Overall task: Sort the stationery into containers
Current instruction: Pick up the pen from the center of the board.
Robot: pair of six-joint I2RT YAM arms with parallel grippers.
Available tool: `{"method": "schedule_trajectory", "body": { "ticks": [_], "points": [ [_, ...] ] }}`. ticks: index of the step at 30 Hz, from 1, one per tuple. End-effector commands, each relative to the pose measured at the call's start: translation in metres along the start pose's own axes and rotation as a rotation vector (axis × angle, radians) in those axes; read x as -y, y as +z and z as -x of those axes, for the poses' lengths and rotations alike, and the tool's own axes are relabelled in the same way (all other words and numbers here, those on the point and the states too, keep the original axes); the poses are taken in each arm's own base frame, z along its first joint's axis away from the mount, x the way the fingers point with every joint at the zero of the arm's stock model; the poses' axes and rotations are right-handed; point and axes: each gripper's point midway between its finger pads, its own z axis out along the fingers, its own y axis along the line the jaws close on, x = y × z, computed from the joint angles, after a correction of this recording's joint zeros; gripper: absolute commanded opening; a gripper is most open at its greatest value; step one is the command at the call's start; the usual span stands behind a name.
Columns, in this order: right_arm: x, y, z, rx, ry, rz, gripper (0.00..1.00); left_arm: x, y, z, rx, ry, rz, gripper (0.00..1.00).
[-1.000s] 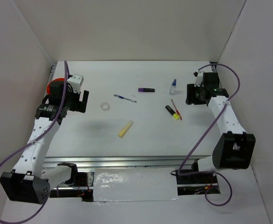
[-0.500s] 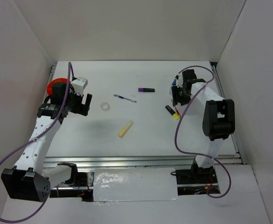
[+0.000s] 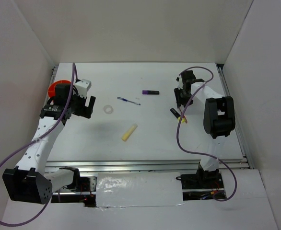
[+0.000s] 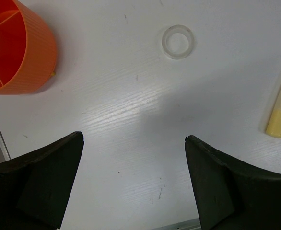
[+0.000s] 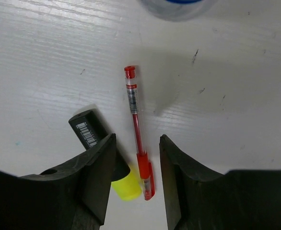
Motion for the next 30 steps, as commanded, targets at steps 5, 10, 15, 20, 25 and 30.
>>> {"method": "schedule_trajectory", "body": {
  "ticks": [5,10,15,20,25,30],
  "points": [
    [0.006,0.005,-0.003,-0.051,-0.012,-0.028,0.42,0.002,0.008,0.011,0.038,0.0,-0.024,0.99],
    [0.003,0.006,-0.009,-0.081,-0.04,-0.023,0.41,0.001,0.008,0.013,0.041,0.005,-0.02,0.99],
    [0.002,0.001,-0.012,-0.1,-0.064,-0.02,0.38,0.001,0.008,0.013,0.039,0.004,-0.02,0.99],
    [0.002,-0.018,-0.007,-0.03,-0.064,-0.024,0.53,0.002,0.007,0.013,0.043,0.005,-0.023,0.99],
    [0.0,-0.047,0.008,0.083,-0.034,-0.026,0.59,0.003,0.006,0.011,0.044,-0.001,-0.022,0.99],
    [0.004,-0.08,0.025,0.199,0.053,-0.033,0.52,0.003,0.003,0.014,0.054,-0.005,-0.023,0.99]
  ]
}}
